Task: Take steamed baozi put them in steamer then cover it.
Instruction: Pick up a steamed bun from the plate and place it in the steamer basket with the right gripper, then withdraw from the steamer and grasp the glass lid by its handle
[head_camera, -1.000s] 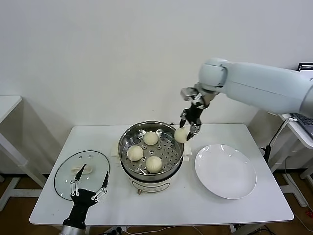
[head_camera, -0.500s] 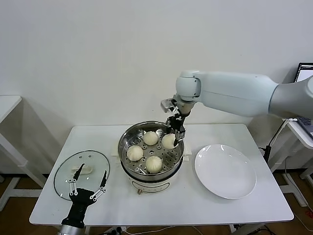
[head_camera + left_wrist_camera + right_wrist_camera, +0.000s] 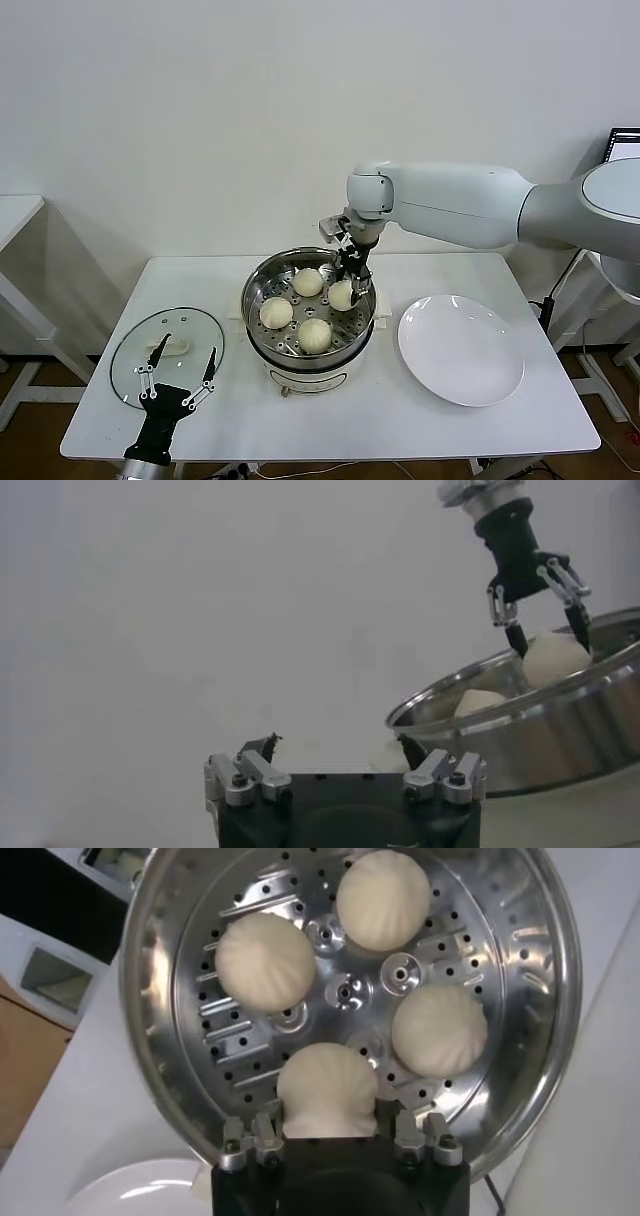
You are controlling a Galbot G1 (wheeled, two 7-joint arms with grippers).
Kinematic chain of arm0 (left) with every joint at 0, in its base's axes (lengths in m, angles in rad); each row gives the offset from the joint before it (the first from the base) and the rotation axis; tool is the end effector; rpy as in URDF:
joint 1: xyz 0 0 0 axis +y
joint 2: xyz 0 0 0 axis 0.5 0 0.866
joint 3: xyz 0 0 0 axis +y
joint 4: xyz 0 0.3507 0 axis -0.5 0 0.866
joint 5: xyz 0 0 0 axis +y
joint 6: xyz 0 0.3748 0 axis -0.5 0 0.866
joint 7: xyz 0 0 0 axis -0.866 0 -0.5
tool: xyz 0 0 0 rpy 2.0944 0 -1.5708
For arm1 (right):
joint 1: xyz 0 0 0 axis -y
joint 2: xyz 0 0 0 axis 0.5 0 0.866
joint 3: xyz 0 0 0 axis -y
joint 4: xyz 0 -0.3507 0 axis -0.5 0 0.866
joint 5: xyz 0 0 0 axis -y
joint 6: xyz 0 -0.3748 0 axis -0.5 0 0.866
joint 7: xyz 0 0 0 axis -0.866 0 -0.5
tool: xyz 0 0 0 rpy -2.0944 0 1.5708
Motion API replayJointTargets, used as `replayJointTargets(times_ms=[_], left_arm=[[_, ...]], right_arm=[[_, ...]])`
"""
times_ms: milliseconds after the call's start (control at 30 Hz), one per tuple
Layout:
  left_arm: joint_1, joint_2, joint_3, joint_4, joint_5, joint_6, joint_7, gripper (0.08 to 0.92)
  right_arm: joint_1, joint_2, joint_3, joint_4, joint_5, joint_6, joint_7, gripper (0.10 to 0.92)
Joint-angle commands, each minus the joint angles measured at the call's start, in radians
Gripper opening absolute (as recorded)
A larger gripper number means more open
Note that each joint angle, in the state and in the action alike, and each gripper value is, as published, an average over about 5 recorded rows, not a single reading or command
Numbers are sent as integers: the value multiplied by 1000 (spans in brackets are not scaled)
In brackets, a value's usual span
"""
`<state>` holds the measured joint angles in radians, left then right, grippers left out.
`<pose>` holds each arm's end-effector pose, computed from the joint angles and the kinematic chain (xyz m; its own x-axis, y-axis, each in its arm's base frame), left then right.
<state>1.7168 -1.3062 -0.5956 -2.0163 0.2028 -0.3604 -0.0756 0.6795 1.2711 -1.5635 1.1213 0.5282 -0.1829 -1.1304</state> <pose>0.1551 0.0730 -0.3476 -0.9809 0.1393 -0.1355 0.0694 0.9025 0.4251 0.5962 0.1289 -0.0750 -0.0145 -0.1168 0.9930 -0.8842 -0.4623 -0.0673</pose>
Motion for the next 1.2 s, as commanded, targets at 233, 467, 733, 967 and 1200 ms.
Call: replayJointTargets(times_ms=[233, 467, 733, 967, 1200], left_arm=[[-1, -1, -4, 0, -5, -2, 0, 823], [-3, -2, -8, 1, -6, -2, 0, 823], [-4, -2, -7, 0, -6, 2, 0, 823], [-8, -1, -9, -4, 8, 7, -6, 823], [-35, -2, -20, 1, 102, 9, -64, 823]], right_arm=[[-25, 18, -5, -32, -30, 1, 2, 636], [-37, 22, 1, -32, -28, 4, 5, 660], [-32, 16, 26, -25, -27, 10, 9, 816], [1, -62, 135, 26, 2, 31, 23, 823], [-40, -262, 336, 164, 119, 174, 451, 823]])
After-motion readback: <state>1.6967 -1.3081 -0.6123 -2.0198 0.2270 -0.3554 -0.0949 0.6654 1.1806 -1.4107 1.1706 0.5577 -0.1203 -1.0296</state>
